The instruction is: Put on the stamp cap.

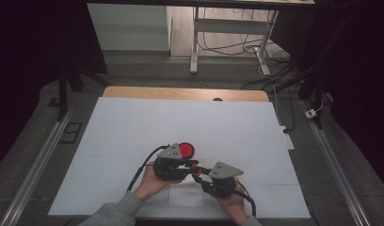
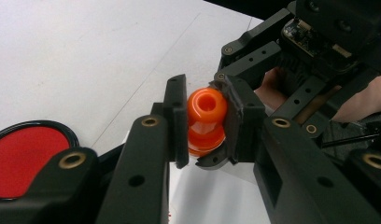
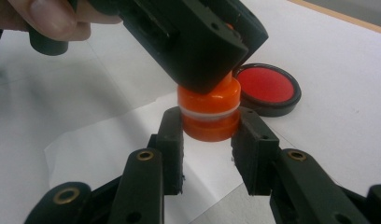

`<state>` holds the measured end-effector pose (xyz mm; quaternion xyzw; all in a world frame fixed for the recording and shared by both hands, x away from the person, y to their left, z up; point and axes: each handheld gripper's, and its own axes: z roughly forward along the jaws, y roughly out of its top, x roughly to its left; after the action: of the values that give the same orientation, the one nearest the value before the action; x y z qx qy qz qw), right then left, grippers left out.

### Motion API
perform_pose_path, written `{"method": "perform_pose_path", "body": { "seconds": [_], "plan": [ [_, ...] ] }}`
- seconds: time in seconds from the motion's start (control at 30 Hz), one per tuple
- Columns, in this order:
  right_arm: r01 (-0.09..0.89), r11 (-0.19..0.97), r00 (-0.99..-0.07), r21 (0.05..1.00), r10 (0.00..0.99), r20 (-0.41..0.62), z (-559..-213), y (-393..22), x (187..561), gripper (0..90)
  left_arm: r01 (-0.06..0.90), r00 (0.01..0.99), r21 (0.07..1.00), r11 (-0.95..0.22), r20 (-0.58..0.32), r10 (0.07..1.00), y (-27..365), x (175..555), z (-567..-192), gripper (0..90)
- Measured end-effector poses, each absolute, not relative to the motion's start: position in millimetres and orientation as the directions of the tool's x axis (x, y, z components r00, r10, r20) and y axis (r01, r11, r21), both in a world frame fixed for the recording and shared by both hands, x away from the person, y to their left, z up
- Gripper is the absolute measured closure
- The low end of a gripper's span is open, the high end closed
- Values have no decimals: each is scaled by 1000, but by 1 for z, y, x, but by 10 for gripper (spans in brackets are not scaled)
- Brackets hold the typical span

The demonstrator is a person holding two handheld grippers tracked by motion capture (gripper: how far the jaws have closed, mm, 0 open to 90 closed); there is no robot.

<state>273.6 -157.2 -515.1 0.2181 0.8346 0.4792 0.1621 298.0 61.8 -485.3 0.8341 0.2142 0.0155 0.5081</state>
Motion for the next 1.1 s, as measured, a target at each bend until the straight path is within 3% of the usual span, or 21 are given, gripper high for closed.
{"method": "perform_pose_path", "body": {
  "seconds": [1.1],
  "plan": [
    [209, 442, -850, 872, 523, -62, -515, -158, 274, 642, 343, 907, 854, -392, -192, 376, 61, 299, -488, 724]
  ]
}}
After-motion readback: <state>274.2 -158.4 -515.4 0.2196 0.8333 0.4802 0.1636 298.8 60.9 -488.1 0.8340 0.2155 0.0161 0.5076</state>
